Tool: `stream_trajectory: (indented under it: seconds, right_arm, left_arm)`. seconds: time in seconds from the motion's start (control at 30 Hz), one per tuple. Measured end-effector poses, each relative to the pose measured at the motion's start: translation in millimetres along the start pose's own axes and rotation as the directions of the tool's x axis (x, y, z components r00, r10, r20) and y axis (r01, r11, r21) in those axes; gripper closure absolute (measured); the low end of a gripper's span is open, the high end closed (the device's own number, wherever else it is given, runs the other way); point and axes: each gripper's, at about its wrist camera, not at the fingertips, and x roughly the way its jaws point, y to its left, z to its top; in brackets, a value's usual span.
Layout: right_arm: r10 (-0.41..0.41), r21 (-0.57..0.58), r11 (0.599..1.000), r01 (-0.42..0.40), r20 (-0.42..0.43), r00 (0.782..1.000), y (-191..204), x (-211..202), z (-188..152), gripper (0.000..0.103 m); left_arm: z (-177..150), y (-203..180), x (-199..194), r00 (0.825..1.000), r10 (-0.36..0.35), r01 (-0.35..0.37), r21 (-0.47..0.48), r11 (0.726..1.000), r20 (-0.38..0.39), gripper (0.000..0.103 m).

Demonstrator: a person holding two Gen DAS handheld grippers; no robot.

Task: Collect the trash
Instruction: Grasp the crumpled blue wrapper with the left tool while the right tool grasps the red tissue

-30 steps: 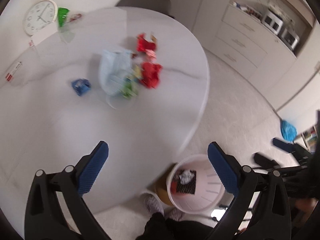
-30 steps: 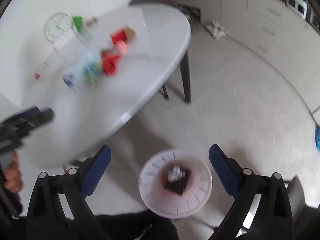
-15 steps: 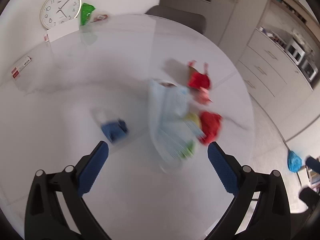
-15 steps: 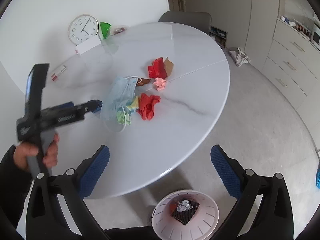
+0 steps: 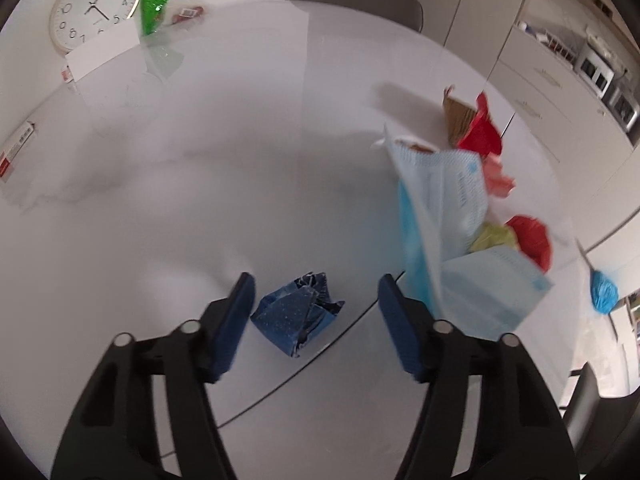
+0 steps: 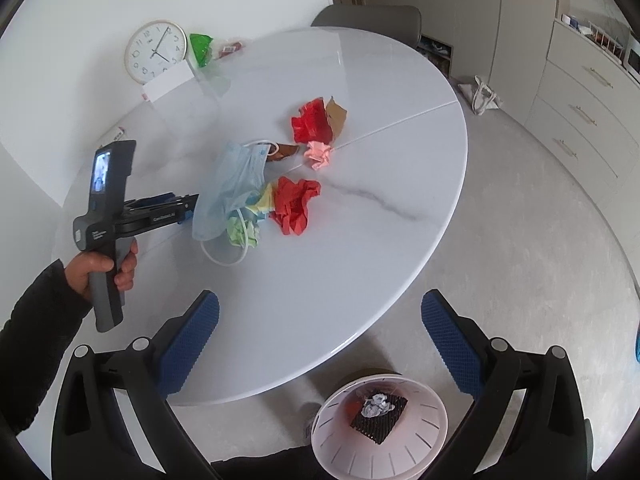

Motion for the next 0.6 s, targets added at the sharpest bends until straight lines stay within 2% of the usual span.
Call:
stream_trajectory:
  seconds: [0.1,0.2,0.4,0.53,0.6]
  right_arm:
    - [-0.004,0.012,1.000,0.004,-0.007,1.000,-3.1,2.4,0.5,0.003]
    - [0.000,0.010,1.000,0.000,-0.009,1.000,-3.6,4.9,1.3,0.003]
    - [0.037,-0.007,0.999,-0.037,-0.014,0.999,-1.1,19.0,16.7,0.003]
    - [0.094,-0.006,0.996,-0.094,-0.035,0.995,1.7,51.4,45.0,0.003]
    - [0.109,-0.007,0.994,-0.109,-0.054,0.993,5.0,71.7,58.3,0.007]
  left_arm:
    - [-1.0,1.1,9.7,1.000,0.008,-0.008,0.005,1.000,-0.013,0.059]
    - [-2.6,2.5,11.1,1.000,0.009,-0.009,-0.003,1.000,0.002,0.063]
    - [-2.9,5.9,5.4,1.000,0.018,-0.017,-0.016,1.000,0.022,0.069]
    - [-5.9,9.8,-14.2,0.998,0.022,-0.018,-0.070,0.997,0.054,0.069]
    - [-8.8,9.4,-26.8,0.997,0.026,-0.020,-0.089,0.996,0.069,0.069]
